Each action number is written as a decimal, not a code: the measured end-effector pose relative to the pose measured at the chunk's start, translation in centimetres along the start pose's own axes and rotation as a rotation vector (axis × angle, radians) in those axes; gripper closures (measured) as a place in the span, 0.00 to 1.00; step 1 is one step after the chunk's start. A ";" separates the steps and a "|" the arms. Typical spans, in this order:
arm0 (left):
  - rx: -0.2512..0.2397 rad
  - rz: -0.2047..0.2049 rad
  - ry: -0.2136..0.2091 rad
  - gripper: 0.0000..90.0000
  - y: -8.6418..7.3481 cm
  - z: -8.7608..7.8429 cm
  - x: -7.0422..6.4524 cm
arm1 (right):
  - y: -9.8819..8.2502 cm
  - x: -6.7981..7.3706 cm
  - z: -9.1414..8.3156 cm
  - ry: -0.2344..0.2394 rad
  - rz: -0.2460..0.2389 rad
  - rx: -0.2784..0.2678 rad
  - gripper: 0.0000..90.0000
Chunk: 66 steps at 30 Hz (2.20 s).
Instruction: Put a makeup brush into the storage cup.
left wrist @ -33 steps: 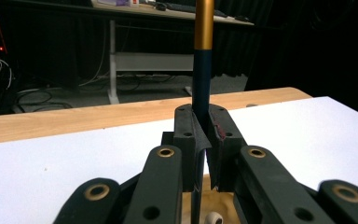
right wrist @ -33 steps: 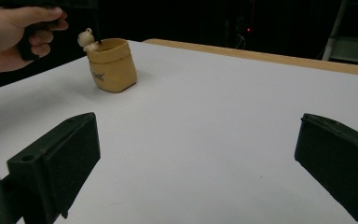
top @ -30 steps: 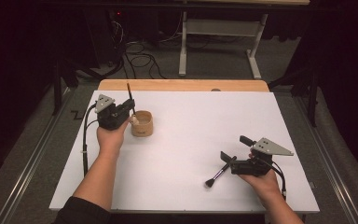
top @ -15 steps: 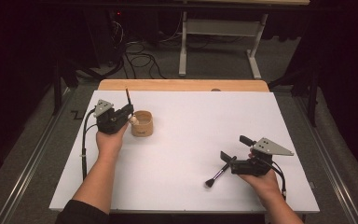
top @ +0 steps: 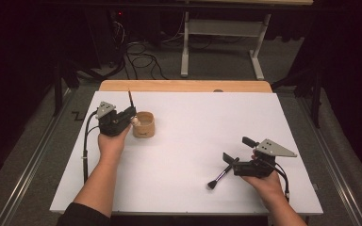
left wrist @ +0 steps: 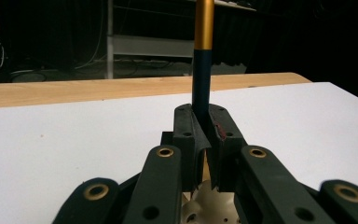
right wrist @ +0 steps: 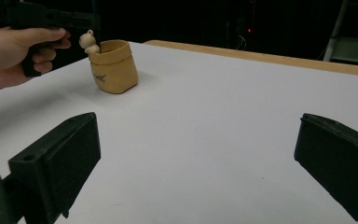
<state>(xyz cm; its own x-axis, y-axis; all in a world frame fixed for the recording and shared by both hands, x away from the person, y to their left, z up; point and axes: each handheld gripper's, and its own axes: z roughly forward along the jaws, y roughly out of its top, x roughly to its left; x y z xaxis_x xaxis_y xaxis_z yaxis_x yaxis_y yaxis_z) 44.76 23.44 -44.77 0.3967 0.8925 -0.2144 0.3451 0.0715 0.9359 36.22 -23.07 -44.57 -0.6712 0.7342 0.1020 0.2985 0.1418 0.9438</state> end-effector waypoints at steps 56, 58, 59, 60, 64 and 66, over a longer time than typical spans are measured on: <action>0.005 0.026 0.013 0.15 1.5 -3.8 -1.5 | 0.1 0.0 -0.1 -0.018 0.000 -0.005 0.01; 0.000 0.027 0.009 0.14 1.5 -4.1 -1.7 | 0.1 0.0 -0.1 -0.018 0.000 -0.005 0.01; -0.001 0.032 0.010 0.13 1.4 -4.3 -1.7 | 0.1 0.0 -0.1 -0.018 -0.002 -0.005 0.01; -0.002 0.034 0.012 0.13 1.4 -4.5 -1.8 | 0.1 0.0 -0.1 -0.020 -0.002 -0.005 0.01; 0.000 0.037 0.007 0.11 1.1 -5.2 -1.9 | 0.1 0.0 -0.1 -0.019 -0.006 -0.007 0.01; 0.000 0.036 0.001 0.10 1.0 -5.5 -1.9 | 0.1 0.0 -0.1 -0.020 -0.005 -0.007 0.01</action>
<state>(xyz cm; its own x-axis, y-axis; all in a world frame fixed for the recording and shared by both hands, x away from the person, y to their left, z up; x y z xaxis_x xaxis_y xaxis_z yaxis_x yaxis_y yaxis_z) 39.71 24.24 -41.89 0.4080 0.8949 -0.1806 0.3308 0.0395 0.9429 36.16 -23.12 -44.46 -0.6592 0.7464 0.0912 0.2903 0.1407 0.9465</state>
